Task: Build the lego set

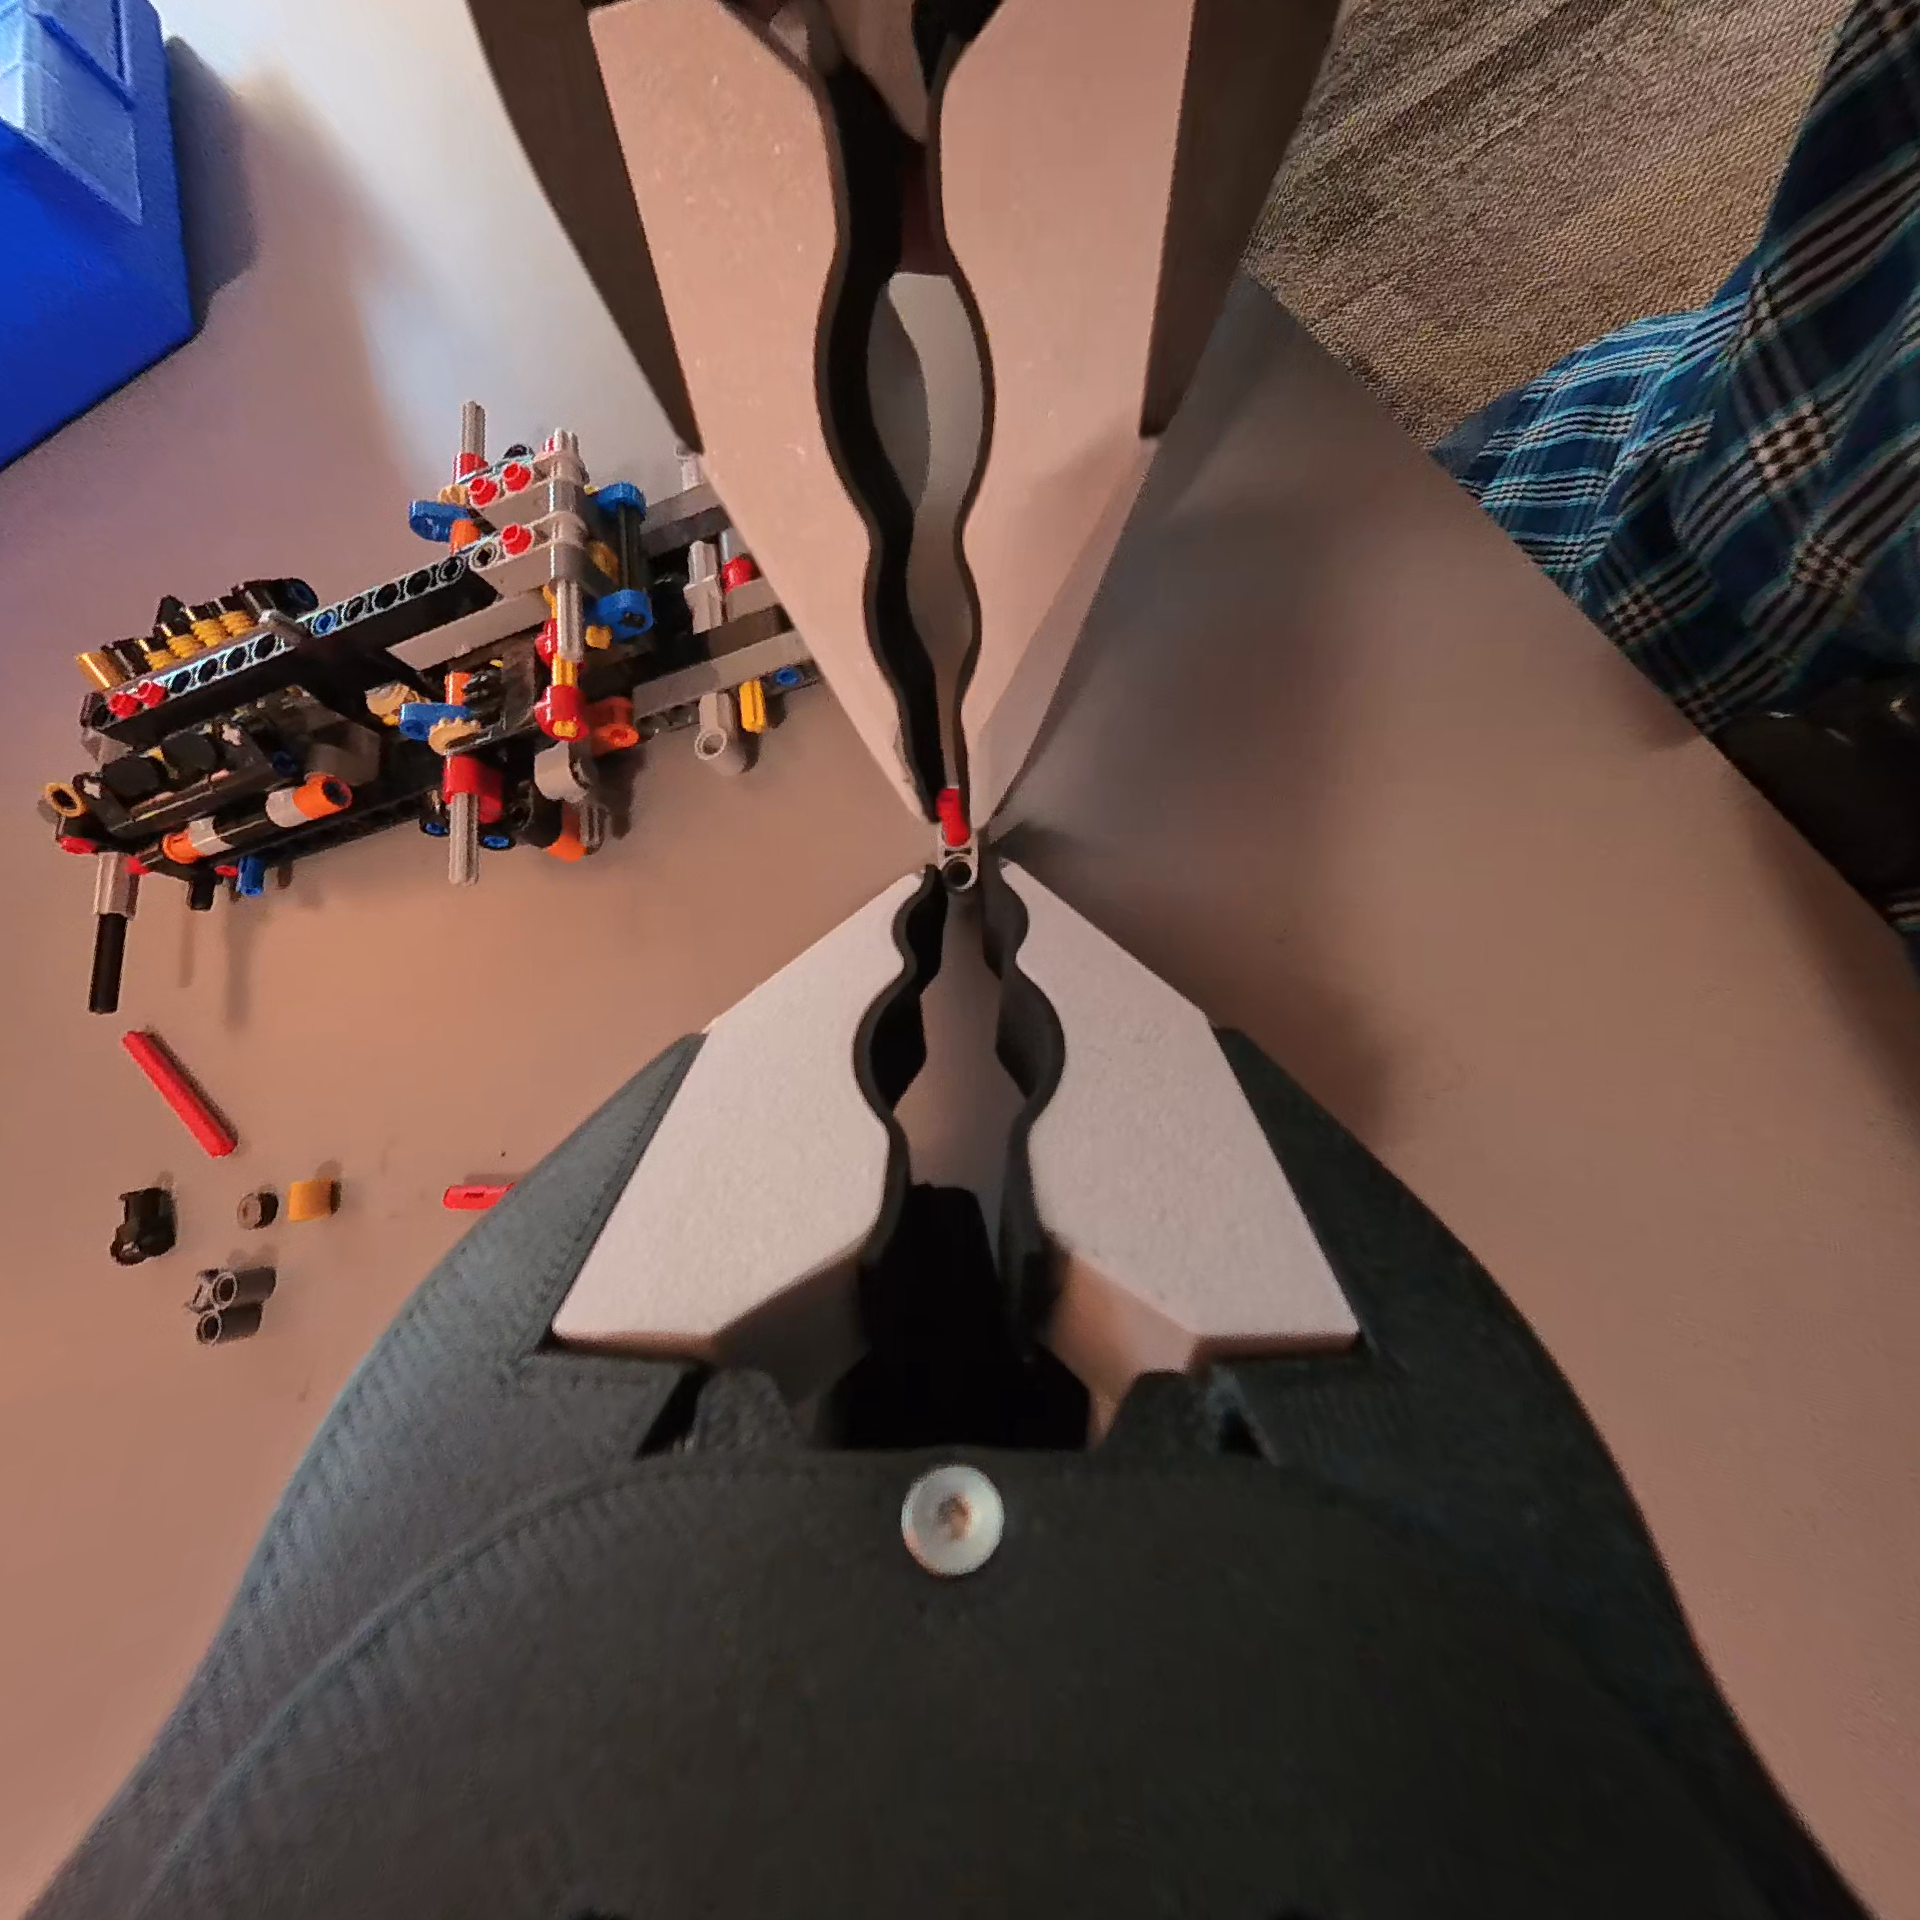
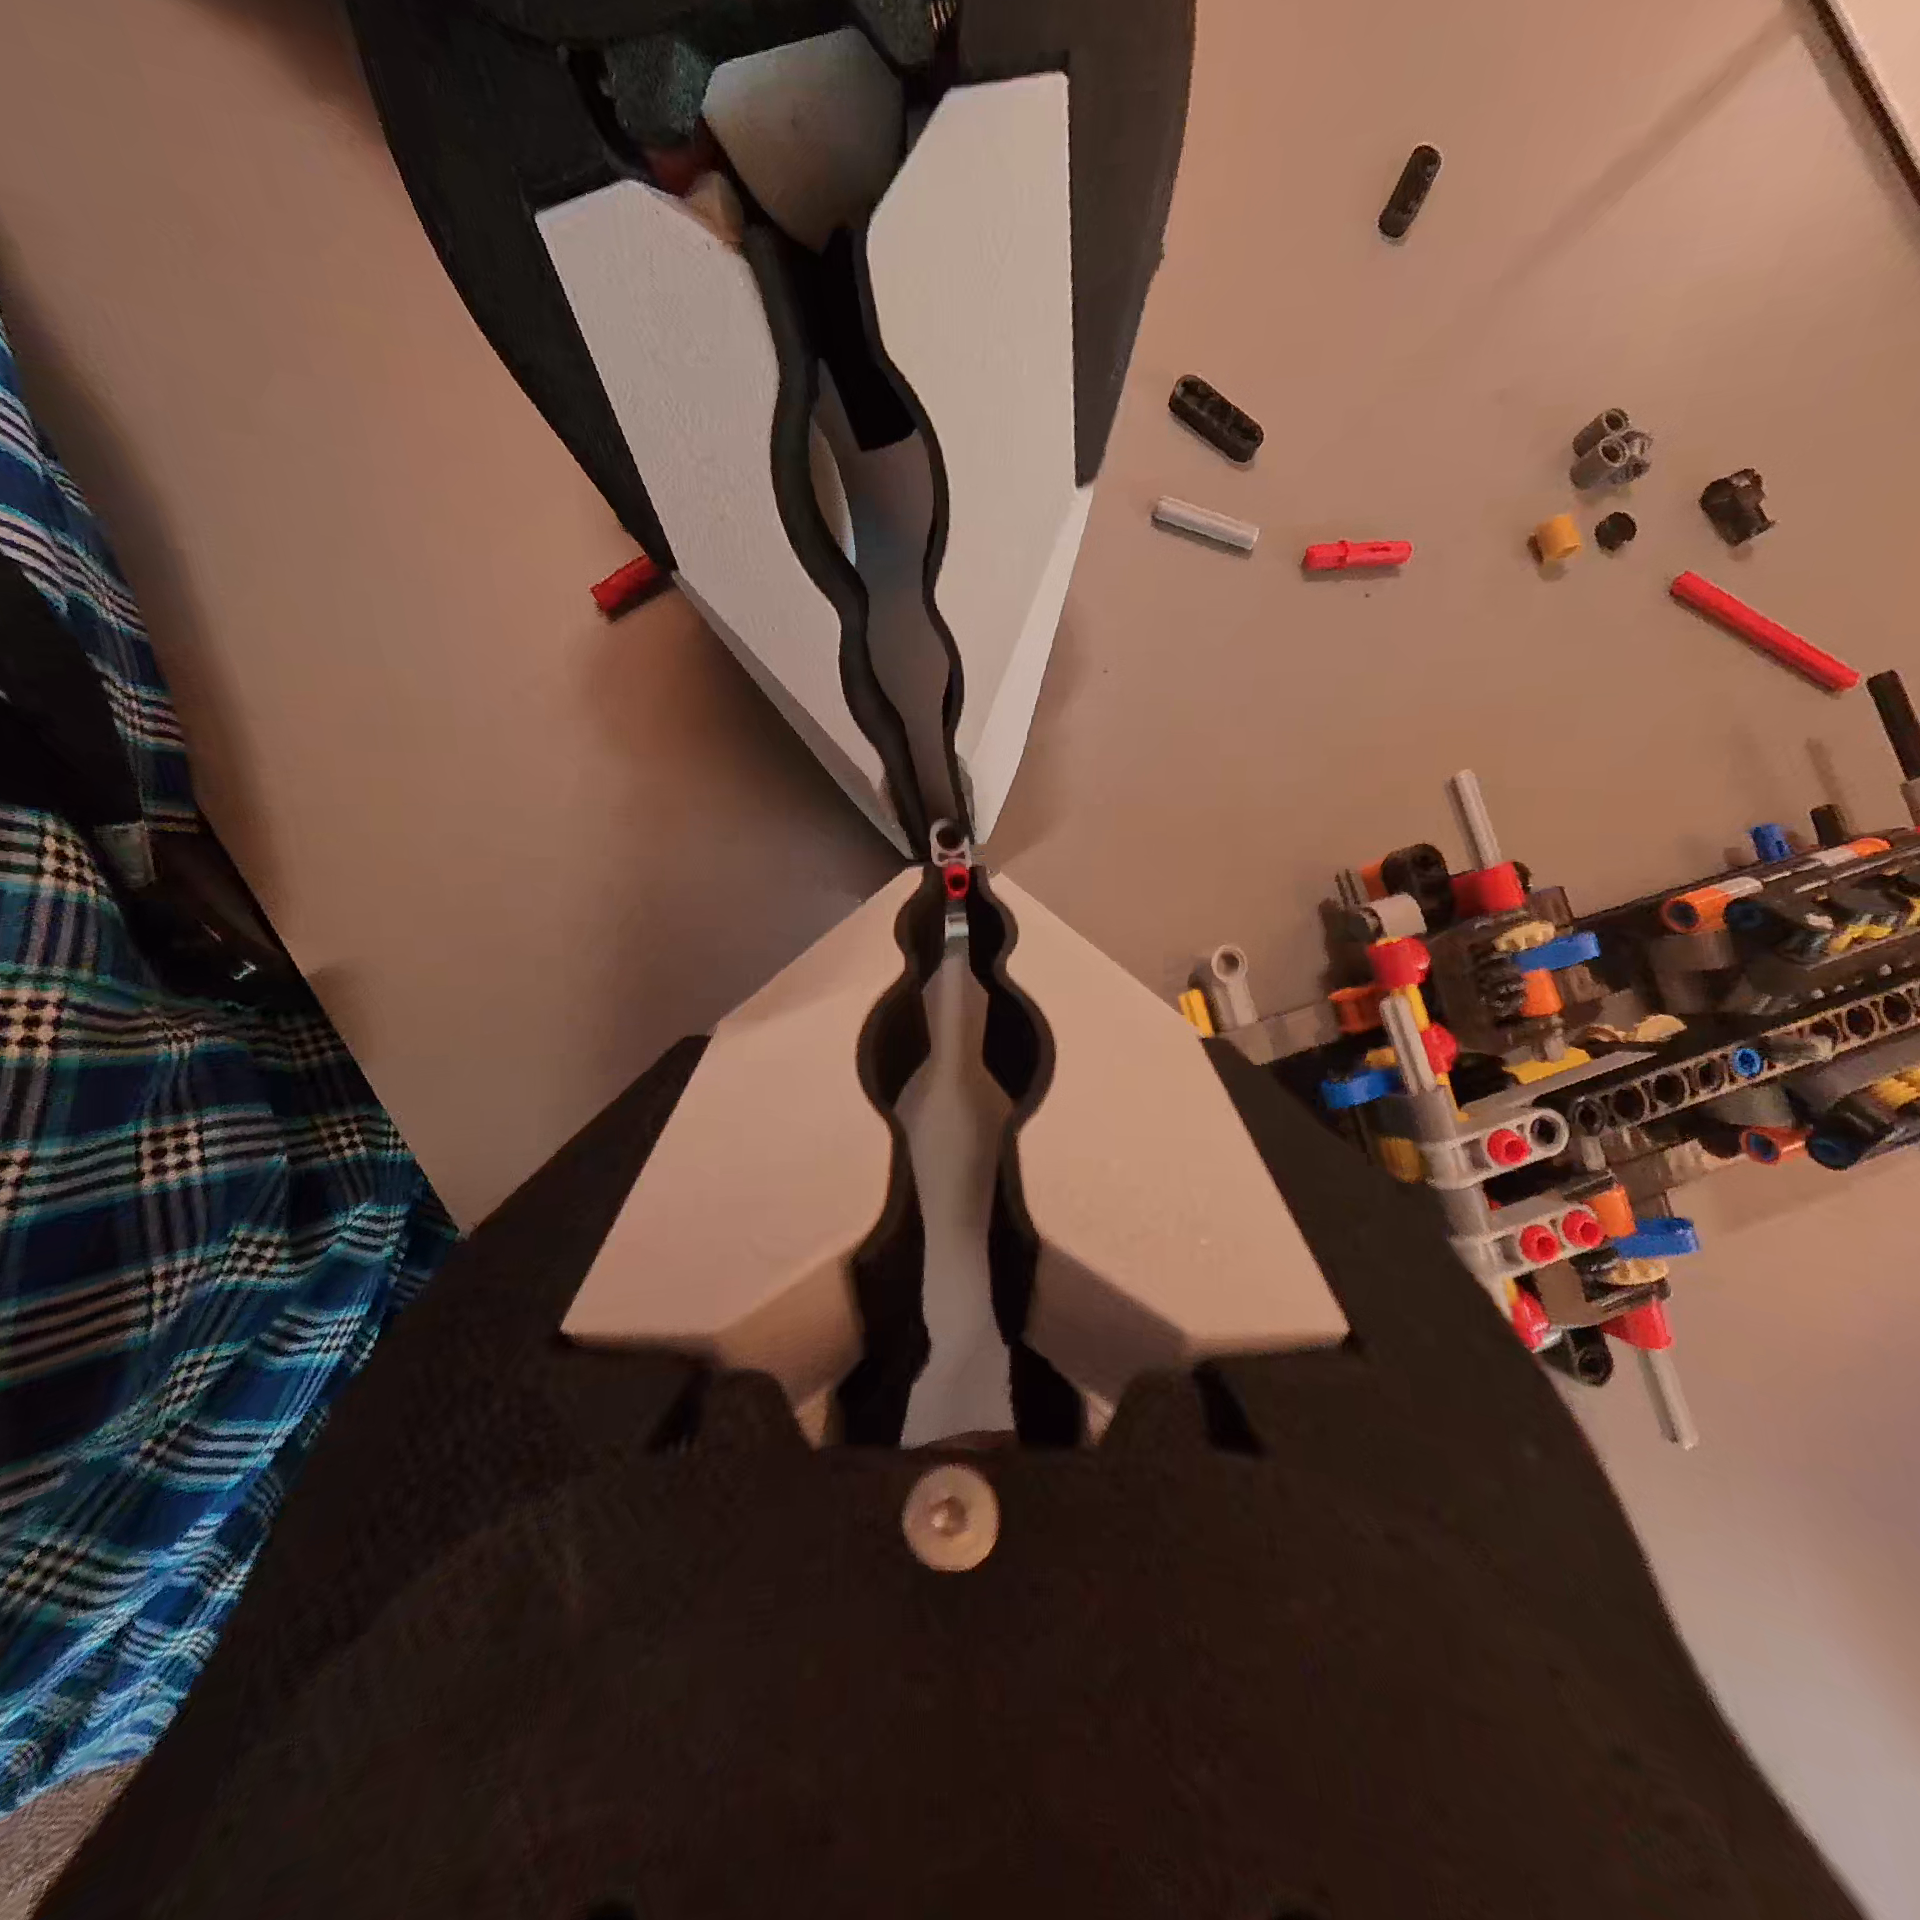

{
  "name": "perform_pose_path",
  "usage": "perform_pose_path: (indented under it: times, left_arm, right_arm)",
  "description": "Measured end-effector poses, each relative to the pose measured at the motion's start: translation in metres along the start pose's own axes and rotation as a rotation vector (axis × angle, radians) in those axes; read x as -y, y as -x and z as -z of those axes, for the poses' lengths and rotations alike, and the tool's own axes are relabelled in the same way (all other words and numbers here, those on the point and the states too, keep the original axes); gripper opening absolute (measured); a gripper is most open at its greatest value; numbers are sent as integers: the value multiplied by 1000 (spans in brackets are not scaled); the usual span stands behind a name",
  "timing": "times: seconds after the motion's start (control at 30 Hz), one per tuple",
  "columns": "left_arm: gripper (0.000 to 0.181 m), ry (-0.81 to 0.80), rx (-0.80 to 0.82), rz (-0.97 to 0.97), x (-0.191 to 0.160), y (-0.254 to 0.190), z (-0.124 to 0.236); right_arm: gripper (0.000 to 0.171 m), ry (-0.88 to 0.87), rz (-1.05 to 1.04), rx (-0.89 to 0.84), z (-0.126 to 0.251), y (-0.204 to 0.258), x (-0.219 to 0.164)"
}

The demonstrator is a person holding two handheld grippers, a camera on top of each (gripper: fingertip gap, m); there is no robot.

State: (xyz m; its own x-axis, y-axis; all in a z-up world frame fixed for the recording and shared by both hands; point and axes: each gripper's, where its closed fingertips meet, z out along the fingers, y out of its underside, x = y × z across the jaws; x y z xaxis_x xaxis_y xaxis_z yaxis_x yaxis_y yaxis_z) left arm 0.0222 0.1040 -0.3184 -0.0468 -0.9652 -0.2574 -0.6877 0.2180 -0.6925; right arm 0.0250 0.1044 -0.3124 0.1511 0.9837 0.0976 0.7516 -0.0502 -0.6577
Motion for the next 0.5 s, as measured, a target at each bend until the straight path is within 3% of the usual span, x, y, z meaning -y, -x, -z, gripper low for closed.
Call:
perform_pose_path:
  times: [0.5]
  left_arm:
    - [6,1,-3,0,1,0,1]
  right_arm:
    - [2,124,110,-20,1,0,0]
